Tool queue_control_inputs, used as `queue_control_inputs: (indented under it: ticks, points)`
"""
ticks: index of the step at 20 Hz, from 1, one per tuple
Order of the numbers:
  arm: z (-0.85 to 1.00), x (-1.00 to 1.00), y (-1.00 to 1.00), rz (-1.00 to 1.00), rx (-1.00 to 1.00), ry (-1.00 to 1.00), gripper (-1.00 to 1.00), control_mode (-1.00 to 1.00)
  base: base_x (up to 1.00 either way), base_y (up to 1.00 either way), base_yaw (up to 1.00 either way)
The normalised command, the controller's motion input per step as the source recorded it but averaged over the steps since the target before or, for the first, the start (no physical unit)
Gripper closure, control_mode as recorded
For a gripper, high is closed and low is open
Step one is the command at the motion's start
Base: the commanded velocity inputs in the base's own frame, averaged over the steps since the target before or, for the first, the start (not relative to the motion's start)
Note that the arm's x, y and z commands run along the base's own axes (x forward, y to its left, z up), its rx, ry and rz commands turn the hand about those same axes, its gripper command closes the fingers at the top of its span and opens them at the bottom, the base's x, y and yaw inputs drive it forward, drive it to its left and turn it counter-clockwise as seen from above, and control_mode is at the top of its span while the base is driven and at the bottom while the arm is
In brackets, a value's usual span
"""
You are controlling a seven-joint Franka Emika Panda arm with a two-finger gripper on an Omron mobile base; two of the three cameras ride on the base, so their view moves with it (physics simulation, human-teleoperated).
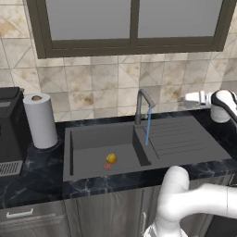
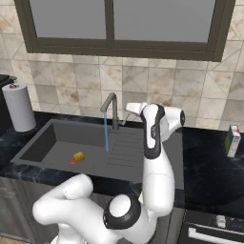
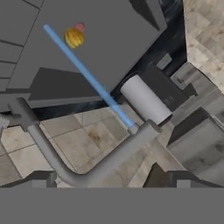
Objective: Turn on the sink faucet. Then move the squash from the counter to the sink. Turn off the sink. Move the vegetable from the sink to the pot next to the stove. Finally move the pot to the rear left burner.
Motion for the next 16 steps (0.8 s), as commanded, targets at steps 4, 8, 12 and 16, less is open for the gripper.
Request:
queue_control_inputs:
  ticks: [4,8,12,16]
  points:
    - [-0.06,-0.03,0.0,-0.1,-0.01,0.2,-1.0,-1.0,0.0,0.0,0.0]
    - [-0.06,-0.06,0.05,-0.18,0.0,0.33,-1.0,-1.0,0.0,0.0,0.0]
    - [0.0,0.0,0.14,-0.22,0.0,0.44,-1.0,-1.0,0.0,0.0,0.0]
    - [-0.22,0.0,0.15,-0.27,0.0,0.39,-1.0,-1.0,0.0,0.0,0.0]
